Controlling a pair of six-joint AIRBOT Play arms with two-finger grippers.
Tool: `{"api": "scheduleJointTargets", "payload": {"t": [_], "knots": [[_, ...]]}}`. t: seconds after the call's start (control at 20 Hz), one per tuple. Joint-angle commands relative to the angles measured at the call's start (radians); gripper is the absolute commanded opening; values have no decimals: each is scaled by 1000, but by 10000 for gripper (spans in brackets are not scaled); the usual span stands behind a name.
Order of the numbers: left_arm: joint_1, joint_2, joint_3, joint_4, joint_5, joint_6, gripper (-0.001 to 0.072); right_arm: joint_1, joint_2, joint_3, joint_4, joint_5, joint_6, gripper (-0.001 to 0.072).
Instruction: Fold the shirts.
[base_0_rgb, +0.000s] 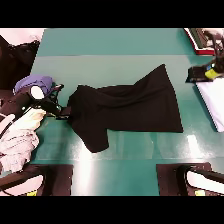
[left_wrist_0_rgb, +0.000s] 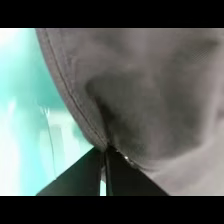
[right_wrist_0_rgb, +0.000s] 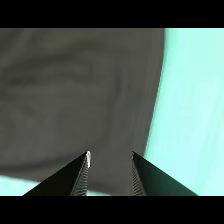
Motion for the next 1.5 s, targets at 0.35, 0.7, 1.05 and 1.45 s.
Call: {"api": "scheduleJointTargets", "payload": {"t": [0.35, 0.7, 1.05, 1.45], "knots": [[1, 215, 9, -6, -52, 10, 23, -284, 203, -747, 140, -181, -96, 479], [1, 215, 9, -6, -60, 10, 23, -323, 198, -828, 206, -313, -114, 469], [1, 215, 10, -6, -75, 10, 23, -323, 121, -828, 234, -322, -115, 382], [1, 256, 46, -8, -33, 1, 22, -323, 289, -761, 240, -329, -136, 15]]}}
